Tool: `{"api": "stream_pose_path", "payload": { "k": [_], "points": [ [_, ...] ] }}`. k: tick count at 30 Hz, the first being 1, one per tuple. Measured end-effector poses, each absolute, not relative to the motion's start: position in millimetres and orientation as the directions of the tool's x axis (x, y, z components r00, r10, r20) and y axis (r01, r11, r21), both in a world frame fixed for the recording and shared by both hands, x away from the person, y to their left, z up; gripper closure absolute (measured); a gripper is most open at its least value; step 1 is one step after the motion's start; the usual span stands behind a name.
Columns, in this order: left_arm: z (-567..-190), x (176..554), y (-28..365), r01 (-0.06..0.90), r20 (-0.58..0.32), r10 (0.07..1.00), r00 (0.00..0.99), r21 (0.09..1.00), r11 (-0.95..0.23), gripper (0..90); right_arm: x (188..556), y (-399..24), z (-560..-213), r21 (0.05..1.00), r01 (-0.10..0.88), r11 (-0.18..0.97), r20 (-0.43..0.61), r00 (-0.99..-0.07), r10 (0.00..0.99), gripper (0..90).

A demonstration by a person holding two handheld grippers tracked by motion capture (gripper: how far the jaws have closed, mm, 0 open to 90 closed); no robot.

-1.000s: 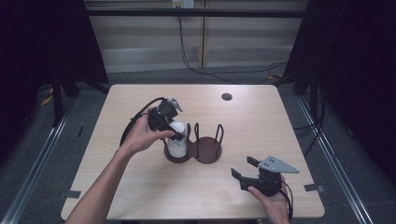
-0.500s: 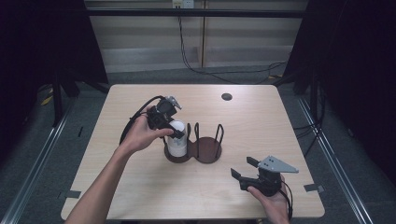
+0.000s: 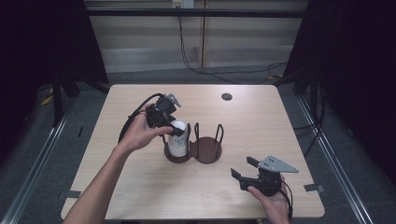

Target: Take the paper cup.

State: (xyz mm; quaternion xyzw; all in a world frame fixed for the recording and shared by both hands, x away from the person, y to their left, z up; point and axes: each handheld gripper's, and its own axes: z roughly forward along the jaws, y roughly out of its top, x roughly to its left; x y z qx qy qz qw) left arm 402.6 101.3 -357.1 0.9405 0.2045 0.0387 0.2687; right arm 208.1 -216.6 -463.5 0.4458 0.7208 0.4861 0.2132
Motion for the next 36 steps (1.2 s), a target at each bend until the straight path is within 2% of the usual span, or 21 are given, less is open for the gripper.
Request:
{"api": "stream_pose_path", "payload": {
  "k": [36],
  "points": [
    [-330.9,398.0,116.0,0.373,-0.043,0.428,0.903,0.573,-0.73,37.5,208.7,-216.0,-463.8,0.888,0.442,0.127,0.133,-0.511,0.849,22.3]
  ]
}}
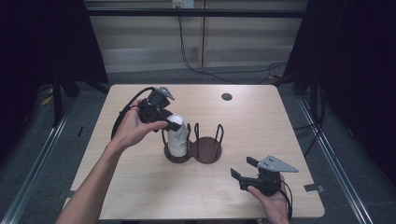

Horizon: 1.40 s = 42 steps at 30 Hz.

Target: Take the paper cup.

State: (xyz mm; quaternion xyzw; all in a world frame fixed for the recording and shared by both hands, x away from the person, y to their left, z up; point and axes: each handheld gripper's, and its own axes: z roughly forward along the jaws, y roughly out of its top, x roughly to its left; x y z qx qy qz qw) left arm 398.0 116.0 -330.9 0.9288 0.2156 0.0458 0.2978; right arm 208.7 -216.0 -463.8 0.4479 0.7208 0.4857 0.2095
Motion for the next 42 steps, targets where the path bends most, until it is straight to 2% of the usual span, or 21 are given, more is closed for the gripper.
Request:
{"api": "stream_pose_path", "payload": {
  "k": [20,28,42],
  "points": [
    [-323.9,395.1,128.1,0.396,-0.075,0.452,0.889,0.622,-0.676,37.6,209.6,-215.2,-464.2,0.888,0.442,0.126,0.135,-0.513,0.848,21.9],
    [-318.1,389.5,130.5,0.372,-0.051,0.442,0.896,0.629,-0.682,37.6,209.7,-215.2,-464.3,0.887,0.443,0.131,0.132,-0.515,0.847,21.7],
    [-309.1,384.6,144.8,0.368,-0.071,0.447,0.892,0.69,-0.624,37.5,209.9,-214.7,-464.4,0.887,0.444,0.125,0.137,-0.512,0.848,21.5]
  ]
}}
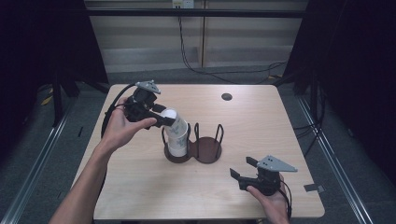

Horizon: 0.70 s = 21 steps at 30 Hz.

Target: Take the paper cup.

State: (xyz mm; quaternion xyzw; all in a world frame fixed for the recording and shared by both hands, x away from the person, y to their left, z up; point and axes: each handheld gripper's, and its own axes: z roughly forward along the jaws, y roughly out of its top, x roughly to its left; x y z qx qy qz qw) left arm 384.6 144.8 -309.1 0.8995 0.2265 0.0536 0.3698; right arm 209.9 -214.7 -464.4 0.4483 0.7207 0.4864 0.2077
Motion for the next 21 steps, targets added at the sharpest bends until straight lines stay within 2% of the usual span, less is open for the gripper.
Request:
{"api": "stream_pose_path", "payload": {
  "k": [7,10,16,21],
  "points": [
    [-306.6,379.1,151.3,0.362,-0.06,0.48,0.875,0.739,-0.569,37.6,209.9,-214.7,-464.4,0.888,0.444,0.123,0.138,-0.51,0.849,21.4],
    [-307.6,378.2,151.4,0.369,-0.063,0.483,0.873,0.733,-0.571,37.6,210.5,-214.7,-464.7,0.887,0.445,0.125,0.135,-0.508,0.85,21.3],
    [-303.9,372.8,154.2,0.351,-0.094,0.447,0.89,0.765,-0.54,37.6,209.9,-214.6,-464.5,0.887,0.443,0.128,0.133,-0.51,0.85,21.3],
    [-303.2,367.6,159.0,0.332,-0.072,0.446,0.892,0.774,-0.54,37.6,210.0,-214.8,-464.5,0.887,0.443,0.13,0.131,-0.511,0.85,21.3]
  ]
}}
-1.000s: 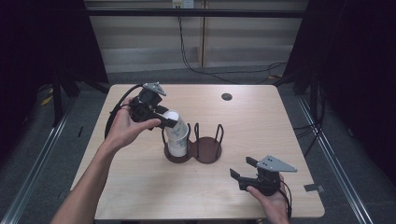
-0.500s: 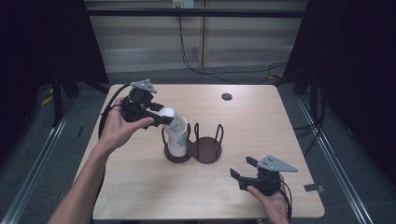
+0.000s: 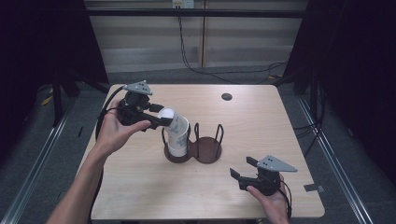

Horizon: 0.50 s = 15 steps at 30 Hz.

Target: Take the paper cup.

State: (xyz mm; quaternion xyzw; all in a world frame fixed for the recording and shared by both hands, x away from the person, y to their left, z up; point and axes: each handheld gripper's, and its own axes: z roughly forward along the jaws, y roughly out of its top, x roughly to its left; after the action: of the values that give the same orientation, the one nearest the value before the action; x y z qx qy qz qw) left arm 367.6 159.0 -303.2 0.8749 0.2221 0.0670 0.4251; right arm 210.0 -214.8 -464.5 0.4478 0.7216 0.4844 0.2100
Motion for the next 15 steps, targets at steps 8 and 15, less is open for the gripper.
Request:
{"api": "stream_pose_path", "payload": {
  "k": [8,15],
  "points": [
    [-304.3,359.3,170.2,0.326,-0.084,0.444,0.892,0.8,-0.503,37.6,209.9,-214.1,-464.6,0.886,0.446,0.128,0.134,-0.509,0.85,21.2],
    [-303.0,349.7,177.3,0.305,-0.078,0.435,0.897,0.821,-0.483,37.6,209.7,-213.4,-464.4,0.888,0.443,0.126,0.134,-0.511,0.849,21.2]
  ]
}}
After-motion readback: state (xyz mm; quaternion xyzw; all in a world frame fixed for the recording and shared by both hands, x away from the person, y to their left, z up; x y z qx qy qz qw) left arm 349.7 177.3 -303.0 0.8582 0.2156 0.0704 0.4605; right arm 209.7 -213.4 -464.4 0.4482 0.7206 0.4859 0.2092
